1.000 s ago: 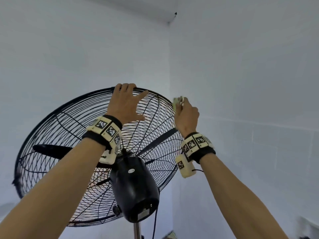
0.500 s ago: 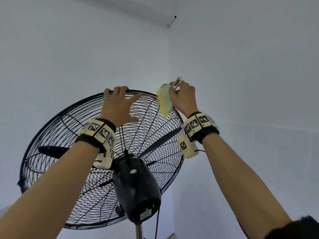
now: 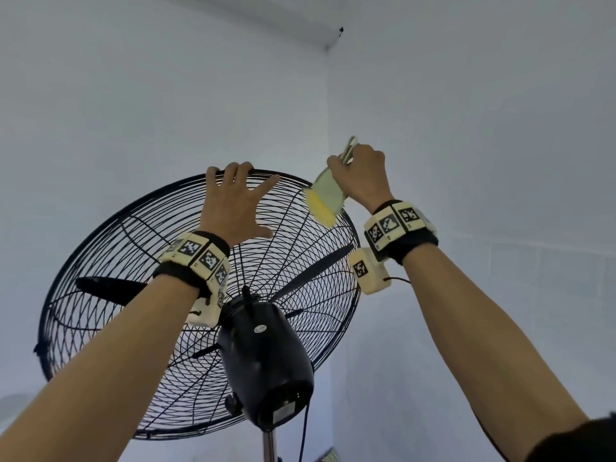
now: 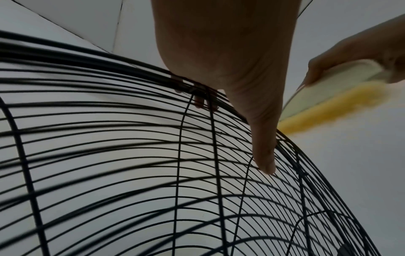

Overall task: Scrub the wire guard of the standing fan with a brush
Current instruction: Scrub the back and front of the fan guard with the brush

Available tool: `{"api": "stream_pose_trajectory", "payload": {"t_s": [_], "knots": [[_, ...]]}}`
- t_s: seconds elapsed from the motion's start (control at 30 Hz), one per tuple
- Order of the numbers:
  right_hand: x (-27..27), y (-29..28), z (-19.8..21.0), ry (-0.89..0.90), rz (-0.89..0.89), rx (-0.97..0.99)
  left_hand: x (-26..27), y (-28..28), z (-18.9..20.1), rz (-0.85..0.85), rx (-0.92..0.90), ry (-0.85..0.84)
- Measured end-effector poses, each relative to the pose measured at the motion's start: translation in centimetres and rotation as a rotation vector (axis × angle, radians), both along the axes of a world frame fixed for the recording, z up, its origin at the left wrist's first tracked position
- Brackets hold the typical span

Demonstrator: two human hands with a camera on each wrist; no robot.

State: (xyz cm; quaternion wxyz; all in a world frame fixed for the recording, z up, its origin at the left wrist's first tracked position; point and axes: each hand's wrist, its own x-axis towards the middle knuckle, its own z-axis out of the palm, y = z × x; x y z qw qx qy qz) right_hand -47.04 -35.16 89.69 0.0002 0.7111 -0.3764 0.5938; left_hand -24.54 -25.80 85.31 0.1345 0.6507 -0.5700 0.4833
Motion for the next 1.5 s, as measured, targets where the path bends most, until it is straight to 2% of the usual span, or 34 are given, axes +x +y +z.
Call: {"api": "stream_pose_trajectory", "payload": {"t_s": [0.13,0.4,0.57,0.67,0.77,0.83,0.97,1.07,1.2,1.3,1.37,1.43,1.5], "knots": [[0.3,-0.1,-0.9,-0.152,0.006,-0.050,-0.7,-0.2,-0.1,-0.003,-0.007,-0.010],[1.1,1.1,-7.0,-0.163,0.138,-0.043,0.9,0.9,0.3,-0.021,0.004,0.006],[1.3,2.2,-8.2,-0.517,0.204,-0.103,0.7,1.4,-1.0,0.039,-0.042,0.002],[3.1,3.2,-11.7,-0.502,0.254,-0.114,0.8,1.6,-1.1,0.063,-0.051,0.001],[4.2,3.7,-14.9,-0.457,0.314,-0.007,1.8,2.0,-0.5,0.081,-0.010,0.018],[3.9,4.1,-14.9,-0.514,0.309,-0.013,2.2,2.3,-0.6,0.068,0.008,0.016],[3.0,3.7,-12.1,-0.685,0.319,-0.062,1.5,2.4,-0.9,0.061,-0.023,0.017],[3.5,3.4,-12.0,-0.632,0.307,-0.032,1.6,2.2,-1.1,0.065,-0.019,0.038],[4.4,4.2,-15.9,-0.569,0.378,0.000,2.2,2.0,-1.2,0.080,-0.030,0.041],[3.8,5.0,-16.1,-0.486,0.352,-0.001,2.1,1.9,-1.3,0.083,-0.036,0.033],[3.0,5.1,-14.7,-0.507,0.324,-0.044,1.8,1.7,-1.4,0.076,-0.049,0.026],[2.6,4.8,-13.7,-0.606,0.348,-0.072,1.6,1.3,-1.4,0.078,-0.061,0.027],[3.1,4.7,-14.1,-0.635,0.367,-0.052,1.6,1.2,-1.5,0.079,-0.067,0.036]]}}
